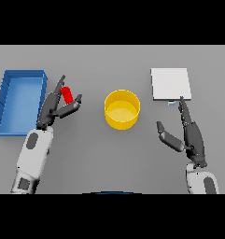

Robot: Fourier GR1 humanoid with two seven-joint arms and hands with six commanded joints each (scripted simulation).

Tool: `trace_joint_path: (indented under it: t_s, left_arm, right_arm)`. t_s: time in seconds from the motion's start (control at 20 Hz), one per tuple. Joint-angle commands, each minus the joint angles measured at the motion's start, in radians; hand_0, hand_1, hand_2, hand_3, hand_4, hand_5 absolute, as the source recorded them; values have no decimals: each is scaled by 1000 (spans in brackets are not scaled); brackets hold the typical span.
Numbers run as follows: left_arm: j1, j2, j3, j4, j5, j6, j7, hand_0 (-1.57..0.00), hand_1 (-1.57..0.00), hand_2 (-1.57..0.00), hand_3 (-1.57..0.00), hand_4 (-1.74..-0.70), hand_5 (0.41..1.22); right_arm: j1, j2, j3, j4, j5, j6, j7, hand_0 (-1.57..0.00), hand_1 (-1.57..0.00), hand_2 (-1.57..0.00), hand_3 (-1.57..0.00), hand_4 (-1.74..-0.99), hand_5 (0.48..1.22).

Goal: Pick up the red beaker and tilt it to pour out 1 green nut into yellow bowl. Pick up the yellow bowl and place it on the metallic measuring scale.

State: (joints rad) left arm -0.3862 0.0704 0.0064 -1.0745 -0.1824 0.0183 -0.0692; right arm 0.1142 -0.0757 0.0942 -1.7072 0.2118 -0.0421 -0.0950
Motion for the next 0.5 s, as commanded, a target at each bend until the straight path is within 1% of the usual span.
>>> trace_joint_path:
  t_s: [0.0,0.1,0.15,0.2,0.3,0.35,0.4,0.45]
  left_arm:
    - [-19,0,5,21,0,1,-3,1,1,1,1,-1289,683]
    - [-51,-5,13,54,11,-9,-17,1,1,1,1,-1297,686]
    - [-53,-1,25,61,23,-16,-30,1,1,1,1,-1309,688]
    - [-52,-8,25,76,24,-16,-54,1,1,1,1,-1320,692]
    - [-75,-24,32,123,19,2,-78,1,1,1,1,-1335,698]
    - [-84,-24,41,133,26,2,-87,1,1,0,1,-1348,704]
    - [-92,-30,53,148,39,2,-111,1,-26,-67,-31,-1378,724]
    - [-101,-35,65,154,51,7,-111,-119,-146,-182,-124,-1410,750]
  right_arm:
    - [-3,-3,-2,2,-4,4,-4,1,1,1,1,-1268,641]
    - [-16,-3,-7,11,-5,1,18,1,1,1,1,-1268,639]
    - [-22,-5,-10,12,-5,-2,17,1,1,1,1,-1269,640]
    - [-4,-6,-2,1,5,-2,2,1,1,1,1,-1264,640]
    - [-15,4,1,23,14,-11,16,1,1,1,1,-1263,640]
    - [-10,2,4,12,18,-10,16,1,1,1,1,-1261,641]
    - [-5,1,7,3,21,-10,10,1,1,1,1,-1259,642]
    - [-9,-2,5,3,21,-9,14,1,1,1,1,-1260,642]
